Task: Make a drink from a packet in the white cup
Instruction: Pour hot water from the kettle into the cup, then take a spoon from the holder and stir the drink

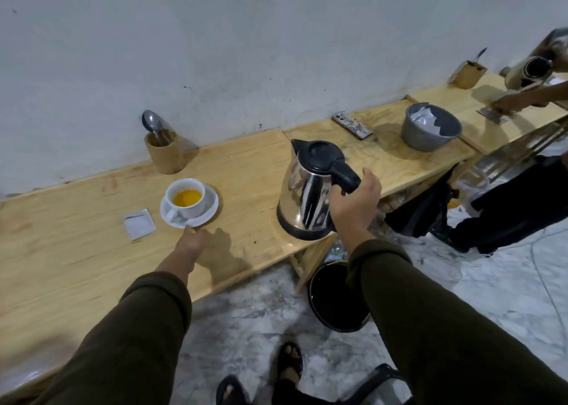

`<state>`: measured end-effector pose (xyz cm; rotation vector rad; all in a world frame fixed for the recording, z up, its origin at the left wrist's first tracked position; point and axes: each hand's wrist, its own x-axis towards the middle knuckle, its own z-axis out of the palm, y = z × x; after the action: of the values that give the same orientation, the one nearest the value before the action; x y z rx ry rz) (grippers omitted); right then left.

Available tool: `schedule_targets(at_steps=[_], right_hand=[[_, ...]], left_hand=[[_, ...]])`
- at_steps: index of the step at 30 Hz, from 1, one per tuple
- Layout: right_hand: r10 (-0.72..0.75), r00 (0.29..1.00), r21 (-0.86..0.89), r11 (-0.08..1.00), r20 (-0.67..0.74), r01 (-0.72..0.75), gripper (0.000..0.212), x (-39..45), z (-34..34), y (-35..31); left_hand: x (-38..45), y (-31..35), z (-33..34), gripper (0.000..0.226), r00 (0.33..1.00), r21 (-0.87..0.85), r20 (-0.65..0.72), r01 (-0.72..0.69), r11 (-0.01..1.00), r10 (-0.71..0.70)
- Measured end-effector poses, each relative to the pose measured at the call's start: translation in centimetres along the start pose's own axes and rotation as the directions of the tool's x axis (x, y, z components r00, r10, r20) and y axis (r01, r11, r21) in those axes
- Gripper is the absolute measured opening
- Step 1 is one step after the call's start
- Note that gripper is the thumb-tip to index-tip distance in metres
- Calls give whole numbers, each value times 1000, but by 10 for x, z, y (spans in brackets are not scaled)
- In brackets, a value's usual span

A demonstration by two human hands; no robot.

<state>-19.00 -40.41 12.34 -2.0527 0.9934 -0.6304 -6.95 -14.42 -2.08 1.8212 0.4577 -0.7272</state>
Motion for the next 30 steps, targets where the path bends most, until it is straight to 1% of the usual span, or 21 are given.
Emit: schedule_targets(at_steps=[2, 4, 6, 9, 12, 18, 22, 24, 26, 27, 28, 30], right_hand=[[-63, 998, -9, 998, -6, 63, 61, -12, 8, -13], [-87, 996, -30, 996, 34, 88, 57, -21, 15, -26], [-124, 988, -26, 992, 93, 127, 54, -29, 22, -40], [-163, 971, -1, 986, 174, 166, 50, -38, 34, -58], [-172, 953, -7, 984, 249, 180, 48, -47, 55, -71], [-143, 920, -58, 983, 365, 176, 43, -48, 102, -98], [-157, 864, -57, 976, 479, 209, 42, -37, 138, -116], [-195, 825, -66, 961, 530, 269, 41, -28, 157, -125], [-228, 785, -86, 938, 576, 336, 39, -14, 179, -132], [-237, 765, -97, 927, 599, 363, 38, -8, 191, -136], [-246, 743, -108, 913, 622, 393, 36, -1, 202, -140], [-279, 697, -122, 876, 661, 466, 34, 12, 227, -148]], left_hand=[[12, -6, -8, 64, 1000, -31, 4, 2, 1000, -2], [-3, 1, -13, 54, 1000, -80, -22, 10, 997, -12], [-17, 9, -16, 53, 999, -90, -48, 13, 996, -17], [-17, 11, -26, 55, 996, -114, -94, -9, 993, -2], [-18, 12, -34, 59, 995, -186, -103, -29, 982, 10], [-22, 12, -53, 71, 994, -248, -100, 18, 969, -44], [-18, 13, -58, 69, 994, -287, -78, 56, 956, -81], [-7, 12, -61, 77, 995, -322, -69, 52, 945, -78], [19, 1, -63, 99, 994, -350, -74, 46, 936, -76], [35, -7, -63, 103, 991, -365, -89, 57, 929, -96], [38, -6, -64, 97, 988, -382, -101, 67, 922, -114], [24, 8, -64, 68, 981, -399, -122, 91, 912, -152]])
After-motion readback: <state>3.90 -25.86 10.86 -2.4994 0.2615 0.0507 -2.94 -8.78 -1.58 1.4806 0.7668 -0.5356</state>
